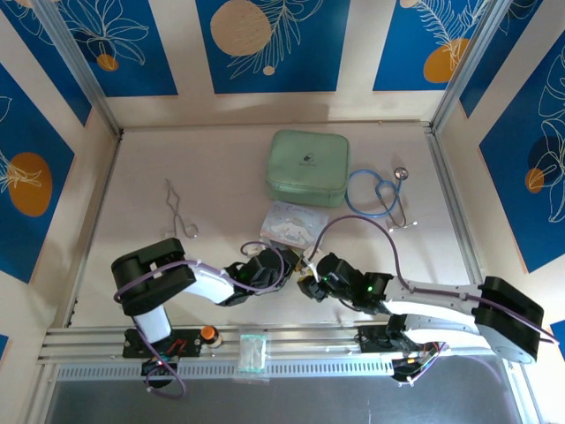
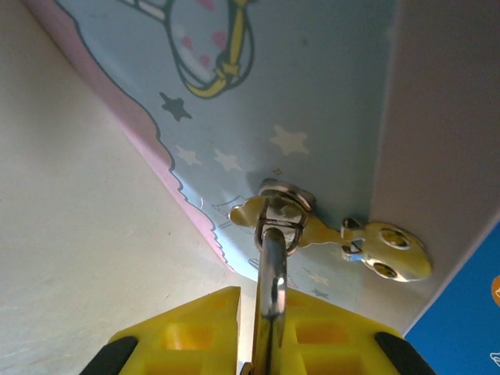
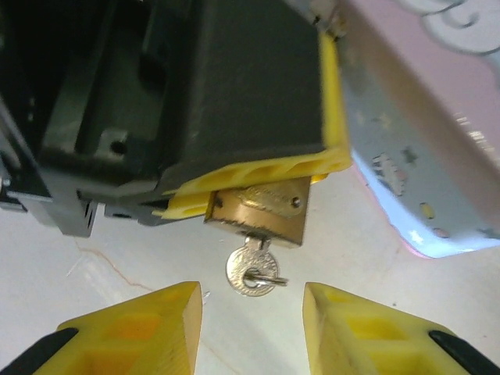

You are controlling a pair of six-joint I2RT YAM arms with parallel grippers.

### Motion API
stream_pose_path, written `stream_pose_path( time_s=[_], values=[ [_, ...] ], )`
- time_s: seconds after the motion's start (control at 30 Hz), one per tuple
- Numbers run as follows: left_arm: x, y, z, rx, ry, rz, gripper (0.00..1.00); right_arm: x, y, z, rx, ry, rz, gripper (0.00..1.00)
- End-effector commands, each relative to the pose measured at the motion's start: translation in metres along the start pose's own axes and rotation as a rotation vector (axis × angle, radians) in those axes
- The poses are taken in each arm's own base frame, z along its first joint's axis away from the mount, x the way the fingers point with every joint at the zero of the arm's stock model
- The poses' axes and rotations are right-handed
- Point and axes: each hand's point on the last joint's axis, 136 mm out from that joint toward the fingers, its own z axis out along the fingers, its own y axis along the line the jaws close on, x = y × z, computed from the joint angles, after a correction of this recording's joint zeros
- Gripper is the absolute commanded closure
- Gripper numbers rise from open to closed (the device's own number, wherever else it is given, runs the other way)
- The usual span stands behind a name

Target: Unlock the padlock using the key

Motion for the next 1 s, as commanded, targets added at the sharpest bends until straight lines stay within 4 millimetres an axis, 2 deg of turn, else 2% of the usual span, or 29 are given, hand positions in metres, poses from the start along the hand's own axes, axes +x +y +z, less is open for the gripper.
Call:
stream_pose_path(
  time_s=[0.0, 0.1, 0.2, 0.27, 0.33, 0.57, 0.67, 0.73, 0.87, 0.97],
  values=[
    [0.003, -0.002, -0.002, -0.017, 0.025, 0.018, 1.00, -0.020, 0.005, 0.000, 0.014, -0.064, -0.063, 0.61],
    [0.006, -0.004, -0.001, -0.013, 0.040, 0.018, 1.00, -0.027, 0.003, 0.002, 0.042, -0.085, -0.072, 0.64],
    [0.007, -0.005, -0.002, -0.012, 0.045, 0.018, 1.00, -0.033, -0.003, 0.006, 0.093, -0.091, -0.092, 0.73],
    [0.008, -0.006, -0.003, -0.008, 0.050, 0.020, 1.00, -0.035, -0.006, 0.010, 0.117, -0.078, -0.102, 0.74],
    [0.009, -0.008, -0.004, -0.004, 0.055, 0.026, 1.00, -0.037, -0.003, 0.014, 0.109, -0.079, -0.111, 0.74],
    [0.010, -0.004, -0.005, -0.009, 0.061, 0.022, 1.00, -0.042, 0.003, 0.021, 0.053, -0.073, -0.077, 0.88],
    [0.009, -0.001, -0.007, -0.009, 0.057, 0.023, 1.00, -0.038, 0.010, 0.020, -0.085, -0.052, 0.009, 0.89],
    [0.007, 0.002, -0.009, -0.010, 0.052, 0.024, 1.00, -0.036, 0.009, 0.019, -0.195, -0.042, 0.131, 0.90],
    [0.010, 0.000, -0.011, 0.013, 0.068, 0.017, 1.00, -0.029, -0.002, 0.017, -0.242, -0.025, 0.269, 0.91],
    [0.011, -0.005, -0.013, 0.034, 0.076, 0.013, 1.00, -0.022, -0.019, 0.017, -0.240, 0.022, 0.401, 0.90]
  ],
)
